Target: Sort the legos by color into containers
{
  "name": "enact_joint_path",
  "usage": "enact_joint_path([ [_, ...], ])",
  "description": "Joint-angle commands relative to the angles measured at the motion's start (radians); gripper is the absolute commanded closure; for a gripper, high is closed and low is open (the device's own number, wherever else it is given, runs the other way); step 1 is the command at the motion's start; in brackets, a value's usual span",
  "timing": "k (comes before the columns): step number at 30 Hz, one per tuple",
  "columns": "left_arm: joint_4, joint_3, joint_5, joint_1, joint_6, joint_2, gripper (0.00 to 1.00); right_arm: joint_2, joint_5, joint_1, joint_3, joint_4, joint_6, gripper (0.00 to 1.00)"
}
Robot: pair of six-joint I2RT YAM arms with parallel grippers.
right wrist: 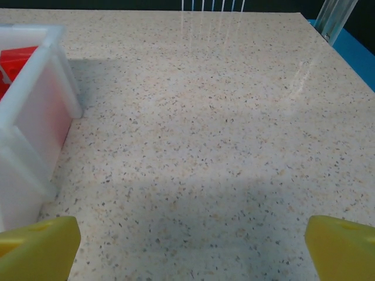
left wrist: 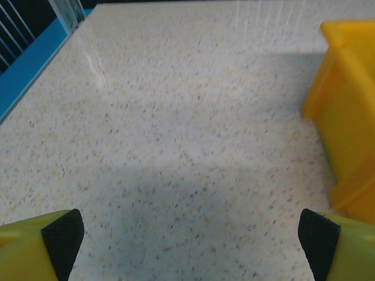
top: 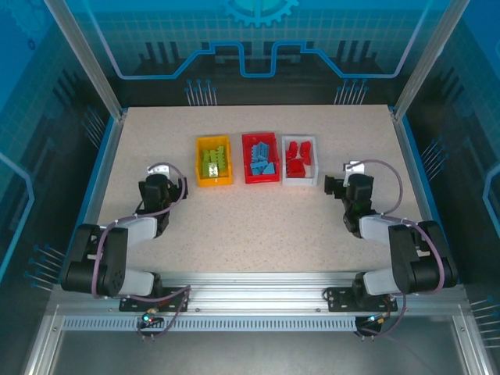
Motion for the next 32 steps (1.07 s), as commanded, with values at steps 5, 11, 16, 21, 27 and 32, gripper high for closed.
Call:
enact_joint_path([
  [5,0.282,-0.164,0.049,0.006,-0.056,-0.099,0.01,0.042,-0.089,-0.019,-0.017,0.15,-0.011,0.0],
  [11,0.447,-0.096,0.088,0.011,-0.071,0.176,0.01,0.072,-0.091,0.01,0.072,0.037,-0.051,0.0],
  [16,0.39,-0.061,0.155,0.023,-0.059,0.18,0.01,0.073,-0.087,0.009,0.072,0.032,-0.05,0.0],
  [21,0.32,-0.026,0.106,0.032,-0.086,0.178,0.01,0.074,-0.081,0.015,0.077,0.026,-0.055,0.0],
  [27,0.316,-0.026,0.105,0.03,-0.086,0.177,0.01,0.074,-0.08,0.014,0.077,0.025,-0.055,0.0],
  [32,0.316,-0.026,0.102,0.028,-0.084,0.177,0.01,0.073,-0.082,0.014,0.076,0.027,-0.055,0.0],
])
